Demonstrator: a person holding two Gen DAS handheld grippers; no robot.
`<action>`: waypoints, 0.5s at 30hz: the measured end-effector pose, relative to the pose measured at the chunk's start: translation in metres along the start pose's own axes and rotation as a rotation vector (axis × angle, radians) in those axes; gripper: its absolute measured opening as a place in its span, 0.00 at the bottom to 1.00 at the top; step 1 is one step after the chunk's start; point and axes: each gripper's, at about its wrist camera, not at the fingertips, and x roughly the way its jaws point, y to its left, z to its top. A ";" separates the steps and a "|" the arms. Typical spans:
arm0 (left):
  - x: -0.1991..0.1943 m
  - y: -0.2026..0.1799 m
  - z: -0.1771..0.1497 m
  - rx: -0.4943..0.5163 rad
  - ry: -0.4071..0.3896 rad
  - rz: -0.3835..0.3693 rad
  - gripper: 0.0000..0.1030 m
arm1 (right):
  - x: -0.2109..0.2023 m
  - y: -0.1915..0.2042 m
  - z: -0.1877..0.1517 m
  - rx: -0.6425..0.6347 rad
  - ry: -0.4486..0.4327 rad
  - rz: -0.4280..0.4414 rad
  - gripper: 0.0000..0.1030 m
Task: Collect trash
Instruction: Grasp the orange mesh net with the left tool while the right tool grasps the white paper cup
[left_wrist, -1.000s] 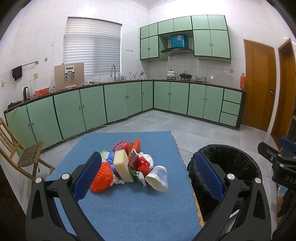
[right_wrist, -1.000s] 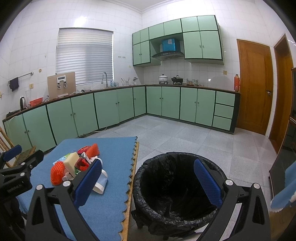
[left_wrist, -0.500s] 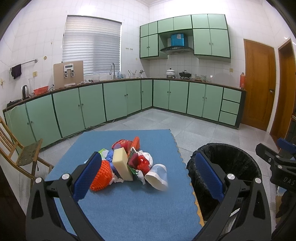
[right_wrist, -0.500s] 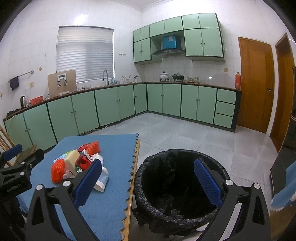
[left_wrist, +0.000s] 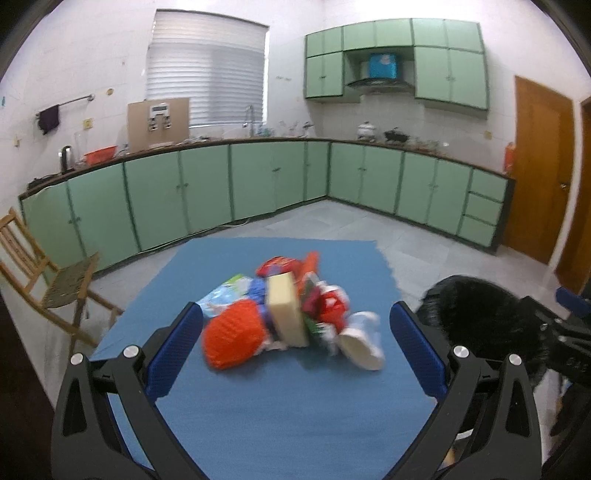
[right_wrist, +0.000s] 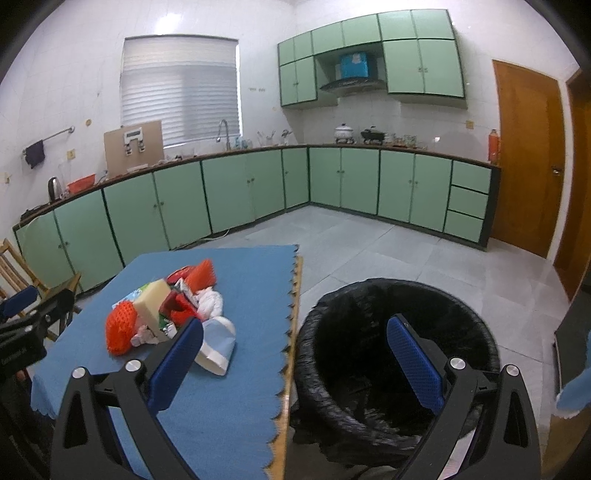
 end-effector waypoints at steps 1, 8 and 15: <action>0.005 0.005 -0.002 0.008 0.009 0.019 0.95 | 0.005 0.004 -0.001 -0.006 0.007 0.005 0.94; 0.039 0.043 -0.010 -0.003 0.057 0.112 0.95 | 0.050 0.033 -0.015 -0.045 0.053 0.032 0.94; 0.074 0.067 -0.027 -0.014 0.133 0.135 0.95 | 0.101 0.064 -0.036 -0.079 0.130 0.086 0.94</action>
